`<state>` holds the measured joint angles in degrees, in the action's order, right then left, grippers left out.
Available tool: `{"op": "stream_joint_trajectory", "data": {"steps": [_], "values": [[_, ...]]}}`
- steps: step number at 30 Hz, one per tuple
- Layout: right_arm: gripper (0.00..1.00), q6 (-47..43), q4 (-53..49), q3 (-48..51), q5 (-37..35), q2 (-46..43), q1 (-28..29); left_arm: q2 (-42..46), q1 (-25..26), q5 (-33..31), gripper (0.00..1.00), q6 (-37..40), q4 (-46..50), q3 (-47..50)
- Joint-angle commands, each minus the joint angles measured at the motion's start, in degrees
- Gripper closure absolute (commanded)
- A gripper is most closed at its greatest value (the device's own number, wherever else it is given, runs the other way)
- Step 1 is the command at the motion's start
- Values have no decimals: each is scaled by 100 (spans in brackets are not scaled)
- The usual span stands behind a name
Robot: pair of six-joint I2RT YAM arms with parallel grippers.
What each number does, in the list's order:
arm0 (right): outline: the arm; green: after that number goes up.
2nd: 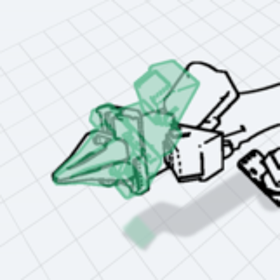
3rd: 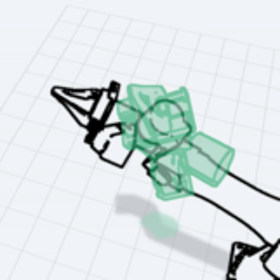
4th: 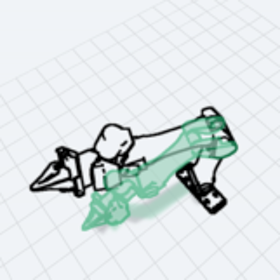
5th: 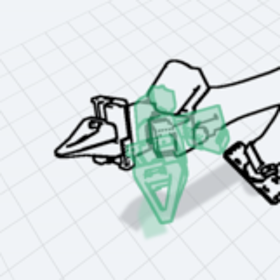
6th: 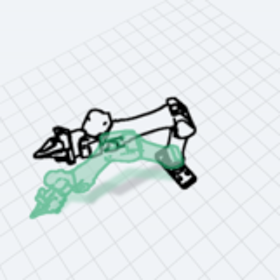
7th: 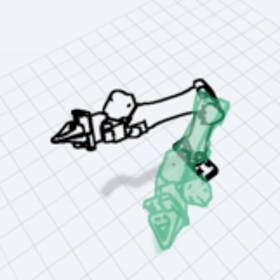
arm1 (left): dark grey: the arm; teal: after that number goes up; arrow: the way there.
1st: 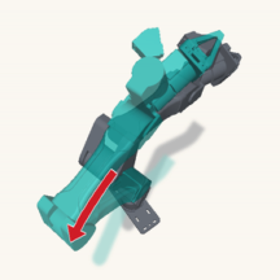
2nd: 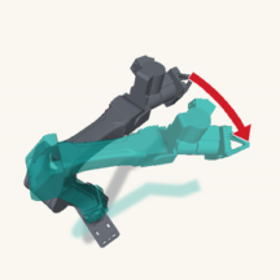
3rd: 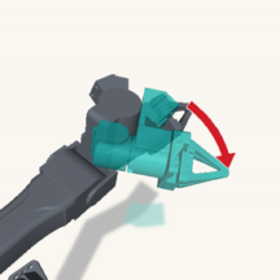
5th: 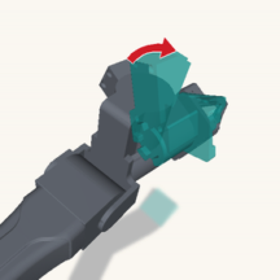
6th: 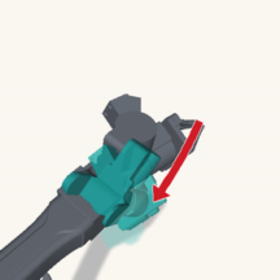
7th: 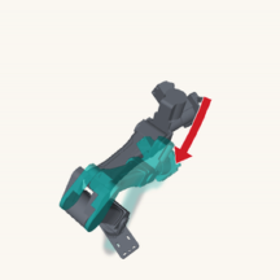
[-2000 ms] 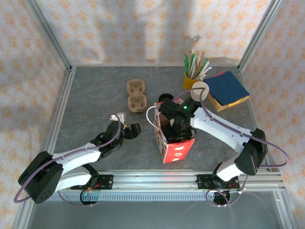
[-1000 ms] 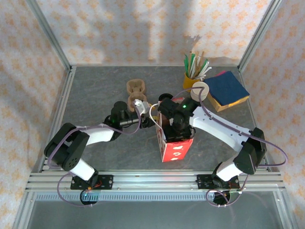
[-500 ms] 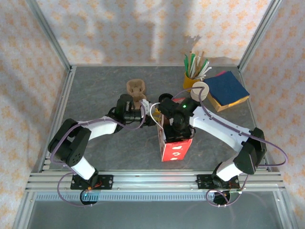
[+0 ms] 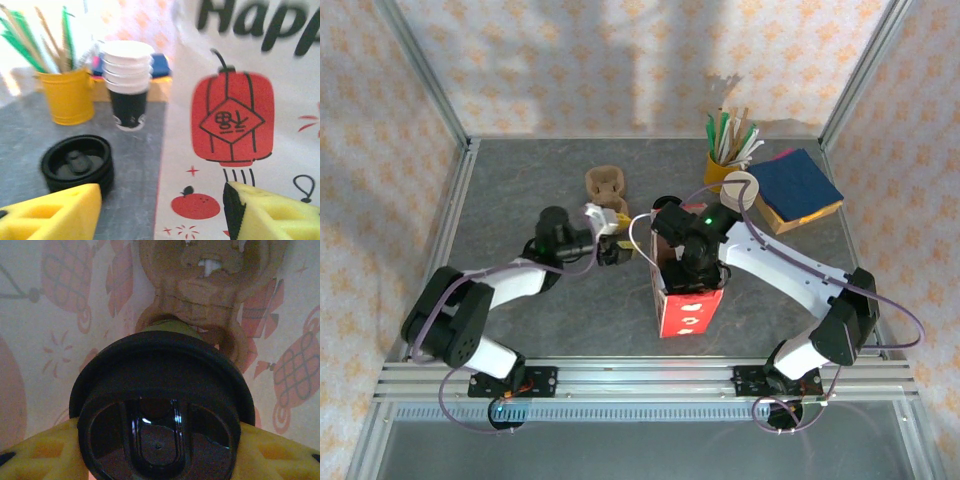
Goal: Pack the takeout coffee
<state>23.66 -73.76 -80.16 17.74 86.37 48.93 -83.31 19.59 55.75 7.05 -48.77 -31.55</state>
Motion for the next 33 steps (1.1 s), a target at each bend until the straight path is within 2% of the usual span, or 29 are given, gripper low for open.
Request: {"op": "stream_joint_trajectory", "data": {"steps": [1, 5, 11, 16, 22, 29, 31, 33], "values": [[46, -125, -128, -258, -216, 12, -42, 421, -139, -516, 30, -1801, -2141, 439], [46, -150, -129, -239, -198, 21, -44, 762, -131, -331, 30, -2196, -1963, 512], [46, -85, -125, -434, -141, 23, -68, 915, -55, -601, 30, -1939, -2169, 969], [47, 53, -138, -780, -139, 97, -85, 745, 248, -913, 30, -1569, -1968, 1126], [47, 269, -129, -880, -347, 152, -87, 691, 518, -1089, 30, -1601, -2187, 1365], [47, 314, -125, -758, -531, 180, -103, 1341, 1401, -1326, 30, -932, -1301, 1806], [47, 294, -130, -755, -550, 196, -128, 1659, 1781, -1463, 31, -783, -1096, 2015], [47, 274, -126, -780, -564, 226, -147, 1983, 2381, -1836, 30, -458, -617, 2139]]}}
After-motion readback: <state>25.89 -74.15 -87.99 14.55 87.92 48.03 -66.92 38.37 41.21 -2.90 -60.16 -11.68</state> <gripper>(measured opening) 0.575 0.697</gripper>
